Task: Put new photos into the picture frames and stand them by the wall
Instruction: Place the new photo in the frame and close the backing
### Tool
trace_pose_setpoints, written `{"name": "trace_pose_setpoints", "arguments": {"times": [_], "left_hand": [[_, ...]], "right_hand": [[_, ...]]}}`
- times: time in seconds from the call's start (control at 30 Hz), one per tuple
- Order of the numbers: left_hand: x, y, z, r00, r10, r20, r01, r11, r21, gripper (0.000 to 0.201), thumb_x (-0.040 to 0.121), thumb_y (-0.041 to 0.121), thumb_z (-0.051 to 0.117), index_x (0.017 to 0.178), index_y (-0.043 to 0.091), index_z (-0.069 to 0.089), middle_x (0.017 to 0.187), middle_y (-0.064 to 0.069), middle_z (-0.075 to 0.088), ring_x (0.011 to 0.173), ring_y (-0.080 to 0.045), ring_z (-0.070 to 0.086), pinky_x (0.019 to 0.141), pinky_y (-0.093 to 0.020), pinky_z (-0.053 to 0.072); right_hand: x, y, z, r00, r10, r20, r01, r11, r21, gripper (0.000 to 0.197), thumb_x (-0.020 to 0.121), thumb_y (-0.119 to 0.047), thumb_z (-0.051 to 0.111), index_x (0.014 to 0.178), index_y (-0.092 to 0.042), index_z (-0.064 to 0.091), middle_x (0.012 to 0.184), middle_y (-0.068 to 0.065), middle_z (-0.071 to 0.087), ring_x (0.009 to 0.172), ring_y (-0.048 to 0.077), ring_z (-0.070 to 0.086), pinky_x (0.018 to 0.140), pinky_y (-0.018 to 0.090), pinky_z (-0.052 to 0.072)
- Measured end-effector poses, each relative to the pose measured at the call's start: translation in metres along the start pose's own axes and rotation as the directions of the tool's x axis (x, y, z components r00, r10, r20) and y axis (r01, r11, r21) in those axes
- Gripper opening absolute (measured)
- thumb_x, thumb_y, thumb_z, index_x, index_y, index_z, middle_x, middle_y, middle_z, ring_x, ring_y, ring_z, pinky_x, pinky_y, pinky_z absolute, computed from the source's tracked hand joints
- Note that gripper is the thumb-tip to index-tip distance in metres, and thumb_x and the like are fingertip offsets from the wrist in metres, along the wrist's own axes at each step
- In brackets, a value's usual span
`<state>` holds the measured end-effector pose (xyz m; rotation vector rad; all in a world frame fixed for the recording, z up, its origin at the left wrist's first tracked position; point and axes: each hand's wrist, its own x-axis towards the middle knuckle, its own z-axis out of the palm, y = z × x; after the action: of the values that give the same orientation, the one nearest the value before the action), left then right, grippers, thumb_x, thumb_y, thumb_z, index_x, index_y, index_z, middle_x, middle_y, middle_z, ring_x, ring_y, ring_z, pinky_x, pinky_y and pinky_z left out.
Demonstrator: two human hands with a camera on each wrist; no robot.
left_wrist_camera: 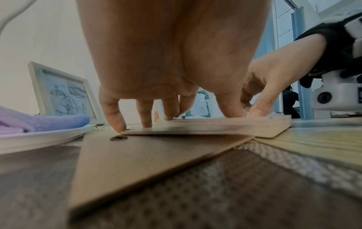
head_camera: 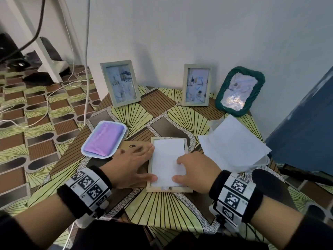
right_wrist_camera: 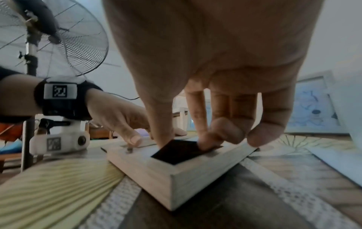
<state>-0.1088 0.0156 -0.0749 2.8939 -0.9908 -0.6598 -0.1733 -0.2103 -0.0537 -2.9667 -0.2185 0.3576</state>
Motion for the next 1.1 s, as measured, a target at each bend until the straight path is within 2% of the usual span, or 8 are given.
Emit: {"name": "trace_pose_setpoints", "arguments": {"times": [0.13,0.23,0.3,0.37,0.5,0.83,1.0,1.1], "left_hand": [[0.000,0.001,-0.001,1.000,0.007,-0.018,-0.007,1.000,0.013,0.100,0.083,0.079,0.037,0.154,0.031,-0.015,0.154,0.022,-0.019,0.150,-0.007,-0.005,0.118,-0.056,0.012],[0.001,0.000,-0.001,1.000,0.012,-0.024,-0.012,1.000,0.024,0.101,0.082,0.080,0.036,0.155,0.030,-0.014,0.160,0.019,-0.015,0.150,-0.006,-0.005,0.118,-0.056,0.013],[0.001,0.000,0.000,0.999,0.016,-0.030,-0.015,0.999,0.035,0.101,0.082,0.080,0.035,0.155,0.030,-0.014,0.160,0.018,-0.015,0.150,-0.007,-0.004,0.118,-0.055,0.014],[0.002,-0.001,0.000,0.999,0.018,-0.033,-0.017,0.999,0.045,0.100,0.083,0.080,0.035,0.154,0.030,-0.015,0.159,0.018,-0.016,0.150,-0.007,-0.004,0.117,-0.054,0.015],[0.003,-0.002,0.001,0.999,0.020,-0.028,-0.019,0.999,0.048,0.100,0.082,0.081,0.033,0.154,0.031,-0.015,0.152,0.023,-0.022,0.150,-0.007,-0.004,0.117,-0.055,0.015],[0.003,-0.001,0.000,0.999,0.015,-0.033,-0.013,0.998,0.062,0.100,0.081,0.081,0.033,0.156,0.031,-0.010,0.161,0.017,-0.013,0.150,-0.006,-0.004,0.117,-0.052,0.015],[0.002,0.000,-0.001,0.999,0.017,-0.035,-0.014,0.998,0.066,0.099,0.082,0.081,0.033,0.156,0.031,-0.009,0.161,0.017,-0.012,0.150,-0.007,-0.003,0.117,-0.053,0.016],[0.001,0.000,0.001,0.999,0.015,-0.038,-0.012,0.997,0.078,0.098,0.083,0.080,0.033,0.156,0.031,-0.010,0.160,0.018,-0.014,0.150,-0.007,-0.003,0.117,-0.054,0.016]], "right_hand": [[0.006,0.008,0.000,0.983,-0.170,-0.064,0.153,0.965,-0.215,0.065,0.079,-0.070,0.053,0.128,-0.028,0.054,0.124,0.002,0.043,0.119,0.024,0.038,0.096,0.044,0.038],[0.019,0.020,0.006,0.988,-0.156,0.015,0.156,0.967,-0.201,0.095,0.077,-0.077,0.051,0.151,-0.024,0.022,0.159,0.005,0.012,0.147,0.025,0.009,0.116,0.051,0.022],[0.027,0.025,0.007,0.983,-0.146,0.109,0.164,0.971,-0.174,0.108,0.078,-0.078,0.050,0.155,-0.017,0.004,0.163,-0.001,-0.011,0.150,0.018,-0.007,0.120,0.053,0.010],[0.032,0.028,0.007,0.972,-0.149,0.183,0.178,0.972,-0.152,0.111,0.079,-0.078,0.047,0.155,-0.015,-0.003,0.162,-0.002,-0.019,0.150,0.016,-0.010,0.120,0.053,0.004],[0.034,0.030,0.008,0.960,-0.152,0.233,0.200,0.959,-0.200,0.109,0.081,-0.081,0.039,0.155,-0.014,-0.006,0.162,0.000,-0.017,0.150,0.016,-0.010,0.121,0.052,0.000],[0.034,0.018,0.005,0.960,-0.190,0.205,0.234,0.946,-0.223,0.105,0.084,-0.072,0.041,0.154,-0.006,-0.001,0.163,0.010,-0.009,0.151,0.019,-0.003,0.120,0.042,0.000],[0.029,0.021,0.010,0.965,-0.186,0.186,0.226,0.948,-0.225,0.102,0.086,-0.072,0.036,0.154,-0.008,-0.004,0.163,0.008,-0.014,0.150,0.018,-0.006,0.122,0.045,0.004],[0.027,0.020,0.010,0.971,-0.192,0.141,0.219,0.951,-0.216,0.099,0.085,-0.072,0.038,0.154,-0.010,0.002,0.164,0.008,-0.007,0.151,0.019,-0.001,0.122,0.046,0.008]]}}
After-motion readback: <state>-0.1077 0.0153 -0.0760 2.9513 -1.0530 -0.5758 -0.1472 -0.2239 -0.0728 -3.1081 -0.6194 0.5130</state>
